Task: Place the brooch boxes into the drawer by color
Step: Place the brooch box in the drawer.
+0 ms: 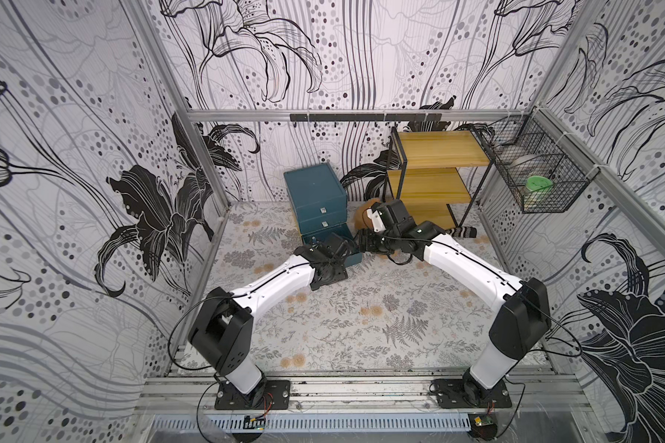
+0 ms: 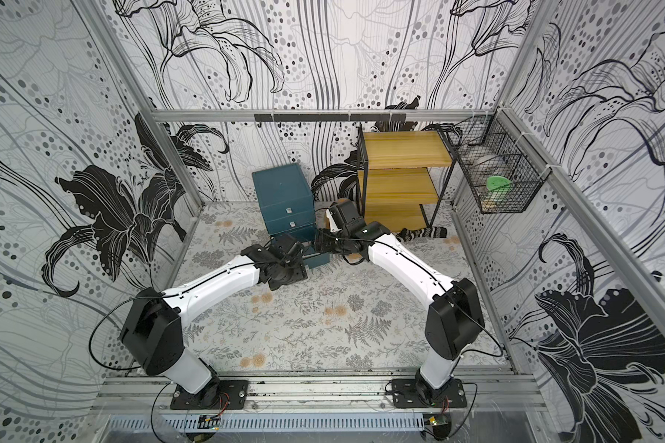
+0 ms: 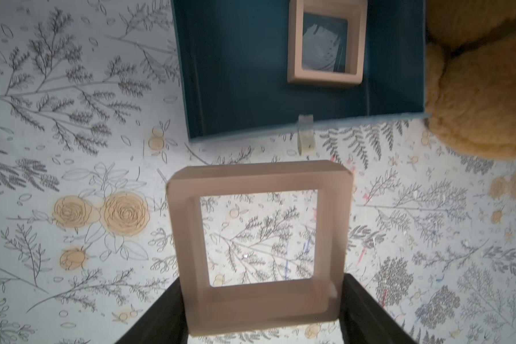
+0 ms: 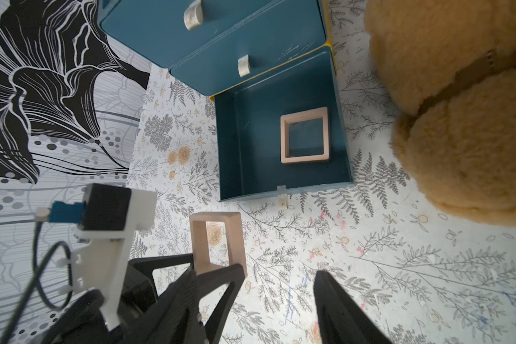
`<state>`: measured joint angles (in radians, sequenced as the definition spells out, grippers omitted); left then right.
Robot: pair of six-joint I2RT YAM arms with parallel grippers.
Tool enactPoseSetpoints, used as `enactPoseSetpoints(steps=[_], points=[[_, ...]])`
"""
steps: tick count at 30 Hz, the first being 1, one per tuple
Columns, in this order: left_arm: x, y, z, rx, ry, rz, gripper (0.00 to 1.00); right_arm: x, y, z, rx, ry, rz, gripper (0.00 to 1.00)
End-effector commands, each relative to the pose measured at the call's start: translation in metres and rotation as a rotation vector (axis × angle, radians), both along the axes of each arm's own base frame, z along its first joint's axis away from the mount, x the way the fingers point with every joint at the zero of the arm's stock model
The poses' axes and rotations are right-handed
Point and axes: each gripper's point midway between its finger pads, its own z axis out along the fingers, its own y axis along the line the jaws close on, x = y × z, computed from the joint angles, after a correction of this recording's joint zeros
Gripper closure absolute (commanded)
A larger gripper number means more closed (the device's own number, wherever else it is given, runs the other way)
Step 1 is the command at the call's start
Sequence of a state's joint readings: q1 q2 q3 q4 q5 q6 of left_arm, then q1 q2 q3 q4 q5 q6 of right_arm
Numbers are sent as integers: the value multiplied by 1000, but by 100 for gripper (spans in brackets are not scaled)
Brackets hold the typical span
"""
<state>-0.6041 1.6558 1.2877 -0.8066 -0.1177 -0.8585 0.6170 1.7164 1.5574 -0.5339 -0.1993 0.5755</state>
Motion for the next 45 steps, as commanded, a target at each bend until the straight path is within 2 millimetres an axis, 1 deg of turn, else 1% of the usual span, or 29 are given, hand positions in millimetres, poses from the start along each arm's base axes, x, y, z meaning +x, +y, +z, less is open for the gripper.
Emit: enactPoseSetpoints(steps=[1,7,11,15,19,25,28,33,39,45], points=[[26,7,5,44,-33,-15,49,17,-3,13,6,-29,-9,33],[64,9,5,67,-49,1,50,43,-4,25,27,-46,-31,33],[82,9,0,91,-55,8,50,56,-1,31,41,-54,-34,33],[95,12,-3,104,-58,19,50,63,3,35,46,-63,-28,33],[99,18,-10,121,-41,34,50,71,6,34,53,-66,-31,33],[101,21,-26,123,-15,44,50,89,13,45,80,-87,-32,32],[104,20,-31,128,-8,44,50,94,16,47,79,-91,-29,31],[108,25,-38,129,7,63,50,102,13,49,85,-93,-49,31],[112,24,-44,143,28,62,50,109,8,49,98,-89,-65,31],[115,25,-48,155,52,63,50,113,8,48,109,-83,-71,30]])
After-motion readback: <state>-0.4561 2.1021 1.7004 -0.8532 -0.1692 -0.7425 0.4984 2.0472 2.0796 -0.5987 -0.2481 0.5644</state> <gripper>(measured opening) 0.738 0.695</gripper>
